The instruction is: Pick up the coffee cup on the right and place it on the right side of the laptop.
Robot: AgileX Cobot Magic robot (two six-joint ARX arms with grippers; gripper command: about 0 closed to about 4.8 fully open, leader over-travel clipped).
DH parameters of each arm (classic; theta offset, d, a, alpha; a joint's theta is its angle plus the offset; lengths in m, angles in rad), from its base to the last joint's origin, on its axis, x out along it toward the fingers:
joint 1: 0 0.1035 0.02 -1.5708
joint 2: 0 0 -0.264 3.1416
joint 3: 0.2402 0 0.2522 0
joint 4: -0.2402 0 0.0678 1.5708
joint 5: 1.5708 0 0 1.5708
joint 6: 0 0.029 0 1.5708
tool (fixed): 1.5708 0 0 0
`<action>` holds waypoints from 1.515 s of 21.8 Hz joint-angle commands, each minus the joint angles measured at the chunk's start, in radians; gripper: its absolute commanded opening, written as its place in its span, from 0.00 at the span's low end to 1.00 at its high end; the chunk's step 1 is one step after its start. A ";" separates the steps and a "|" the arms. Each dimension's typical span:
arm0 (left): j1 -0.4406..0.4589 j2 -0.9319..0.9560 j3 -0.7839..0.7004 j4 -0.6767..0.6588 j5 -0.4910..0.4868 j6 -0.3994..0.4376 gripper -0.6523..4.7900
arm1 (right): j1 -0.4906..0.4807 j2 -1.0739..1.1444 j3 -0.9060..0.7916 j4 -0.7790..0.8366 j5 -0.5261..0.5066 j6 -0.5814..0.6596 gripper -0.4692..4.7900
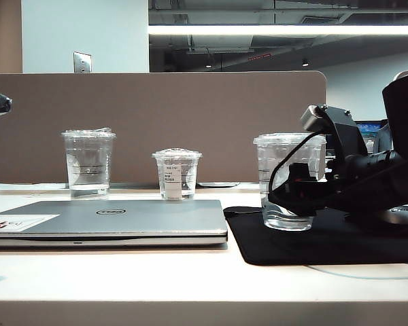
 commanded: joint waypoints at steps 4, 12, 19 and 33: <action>-0.001 0.000 0.003 0.008 0.000 0.002 0.11 | 0.002 -0.005 -0.008 0.050 -0.005 -0.004 0.98; -0.001 0.000 0.003 0.008 0.000 0.002 0.11 | 0.002 -0.016 -0.090 0.137 0.004 -0.004 1.00; 0.000 0.000 0.003 0.006 0.000 0.002 0.11 | 0.002 -0.169 -0.246 0.138 0.043 0.003 1.00; 0.165 0.000 0.003 0.003 0.008 0.002 0.11 | 0.001 -0.715 -0.468 0.055 -0.060 0.243 0.32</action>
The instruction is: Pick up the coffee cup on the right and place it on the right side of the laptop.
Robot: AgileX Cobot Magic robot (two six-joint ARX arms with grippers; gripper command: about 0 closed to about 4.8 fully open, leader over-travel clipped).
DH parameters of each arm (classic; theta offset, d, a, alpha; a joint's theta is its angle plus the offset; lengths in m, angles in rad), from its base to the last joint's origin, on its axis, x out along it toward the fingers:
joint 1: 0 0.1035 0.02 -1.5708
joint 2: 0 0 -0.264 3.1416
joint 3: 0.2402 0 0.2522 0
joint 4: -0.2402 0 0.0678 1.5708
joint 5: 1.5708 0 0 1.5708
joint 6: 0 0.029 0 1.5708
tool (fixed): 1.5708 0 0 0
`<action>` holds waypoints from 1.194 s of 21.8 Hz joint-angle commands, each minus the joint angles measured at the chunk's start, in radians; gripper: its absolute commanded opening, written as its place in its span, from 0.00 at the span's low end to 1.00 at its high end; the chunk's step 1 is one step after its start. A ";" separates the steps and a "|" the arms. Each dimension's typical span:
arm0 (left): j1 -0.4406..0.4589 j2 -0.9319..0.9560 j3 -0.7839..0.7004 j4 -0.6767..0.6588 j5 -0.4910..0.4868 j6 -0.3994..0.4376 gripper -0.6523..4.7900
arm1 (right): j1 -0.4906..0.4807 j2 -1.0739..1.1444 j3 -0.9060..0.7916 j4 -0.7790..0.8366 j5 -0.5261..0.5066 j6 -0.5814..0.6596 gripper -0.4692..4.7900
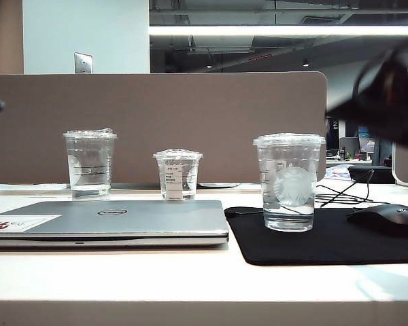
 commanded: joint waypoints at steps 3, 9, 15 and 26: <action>0.194 0.000 0.003 0.006 0.003 0.002 0.11 | 0.001 -0.147 -0.003 -0.040 -0.056 0.024 0.07; 0.422 0.000 0.003 0.006 -0.001 0.002 0.11 | 0.002 -0.254 0.008 -0.056 -0.052 0.180 0.07; 0.505 0.000 0.003 0.005 -0.001 0.002 0.11 | 0.001 -0.286 0.026 -0.057 -0.066 0.200 0.07; 0.514 0.000 0.003 0.005 -0.001 0.002 0.11 | 0.001 -0.287 0.126 -0.147 -0.063 0.205 0.07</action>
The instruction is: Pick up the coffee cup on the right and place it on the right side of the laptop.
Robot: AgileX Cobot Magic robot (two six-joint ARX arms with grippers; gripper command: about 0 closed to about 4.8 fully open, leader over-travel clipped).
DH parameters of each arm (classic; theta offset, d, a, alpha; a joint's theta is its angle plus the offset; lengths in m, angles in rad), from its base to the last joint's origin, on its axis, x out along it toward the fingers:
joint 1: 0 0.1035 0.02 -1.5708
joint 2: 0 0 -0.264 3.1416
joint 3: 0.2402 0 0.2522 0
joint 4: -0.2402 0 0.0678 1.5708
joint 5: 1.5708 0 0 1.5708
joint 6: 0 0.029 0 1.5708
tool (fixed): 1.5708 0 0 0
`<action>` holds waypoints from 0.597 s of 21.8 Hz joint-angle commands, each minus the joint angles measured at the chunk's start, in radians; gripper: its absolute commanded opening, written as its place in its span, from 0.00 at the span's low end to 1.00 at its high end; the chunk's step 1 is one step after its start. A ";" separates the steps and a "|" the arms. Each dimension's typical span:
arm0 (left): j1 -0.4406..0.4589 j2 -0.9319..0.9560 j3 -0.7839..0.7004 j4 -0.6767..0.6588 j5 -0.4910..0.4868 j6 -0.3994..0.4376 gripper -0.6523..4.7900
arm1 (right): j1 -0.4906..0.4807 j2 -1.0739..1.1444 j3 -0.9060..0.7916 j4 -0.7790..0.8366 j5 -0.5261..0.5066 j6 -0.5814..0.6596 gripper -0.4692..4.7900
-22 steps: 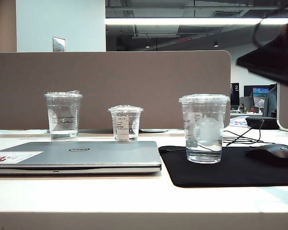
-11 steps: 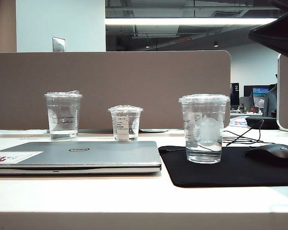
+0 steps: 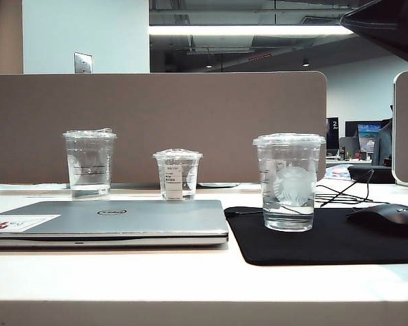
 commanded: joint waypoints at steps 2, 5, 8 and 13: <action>0.003 0.000 0.003 0.006 0.002 0.002 0.11 | 0.000 -0.004 0.011 -0.007 0.010 0.003 0.07; 0.002 0.000 0.003 0.006 0.002 0.002 0.11 | 0.000 -0.008 0.011 -0.009 -0.040 0.000 0.07; 0.002 0.000 0.003 0.006 0.002 0.002 0.11 | 0.000 -0.007 0.010 -0.013 -0.048 0.000 0.07; 0.002 0.000 0.003 0.005 0.002 0.002 0.11 | 0.000 -0.007 0.010 -0.014 -0.047 0.000 0.07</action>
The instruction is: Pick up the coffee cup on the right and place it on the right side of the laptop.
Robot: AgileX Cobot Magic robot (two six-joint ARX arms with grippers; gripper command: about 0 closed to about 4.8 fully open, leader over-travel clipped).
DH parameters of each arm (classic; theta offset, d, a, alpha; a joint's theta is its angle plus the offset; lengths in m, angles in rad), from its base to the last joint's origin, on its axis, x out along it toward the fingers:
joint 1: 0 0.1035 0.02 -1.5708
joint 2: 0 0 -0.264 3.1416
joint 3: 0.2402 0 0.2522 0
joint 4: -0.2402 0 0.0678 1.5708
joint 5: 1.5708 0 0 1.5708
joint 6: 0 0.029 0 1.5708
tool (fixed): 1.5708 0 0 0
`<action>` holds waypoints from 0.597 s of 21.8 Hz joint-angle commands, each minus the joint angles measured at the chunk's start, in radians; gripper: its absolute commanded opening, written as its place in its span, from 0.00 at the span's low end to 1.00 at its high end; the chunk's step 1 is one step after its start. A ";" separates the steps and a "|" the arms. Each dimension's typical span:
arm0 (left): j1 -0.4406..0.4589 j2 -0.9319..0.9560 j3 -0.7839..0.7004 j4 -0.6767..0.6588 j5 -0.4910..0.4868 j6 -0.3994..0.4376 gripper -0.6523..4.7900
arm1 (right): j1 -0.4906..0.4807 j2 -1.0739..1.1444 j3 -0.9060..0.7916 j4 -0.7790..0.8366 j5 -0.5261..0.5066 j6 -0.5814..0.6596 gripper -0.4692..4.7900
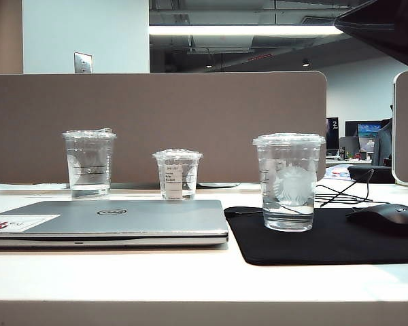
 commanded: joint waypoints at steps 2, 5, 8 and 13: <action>0.001 0.000 0.003 0.005 0.002 0.002 0.11 | 0.001 -0.003 0.003 0.013 -0.002 0.000 0.07; 0.001 0.000 0.003 0.006 0.002 0.002 0.11 | 0.000 -0.003 0.003 0.011 -0.002 0.000 0.07; 0.001 0.000 0.003 0.006 0.002 0.002 0.11 | 0.000 -0.003 0.003 0.002 0.001 -0.035 0.07; 0.001 0.000 0.003 0.005 0.002 0.002 0.11 | -0.014 -0.084 0.001 -0.291 0.048 -0.315 0.07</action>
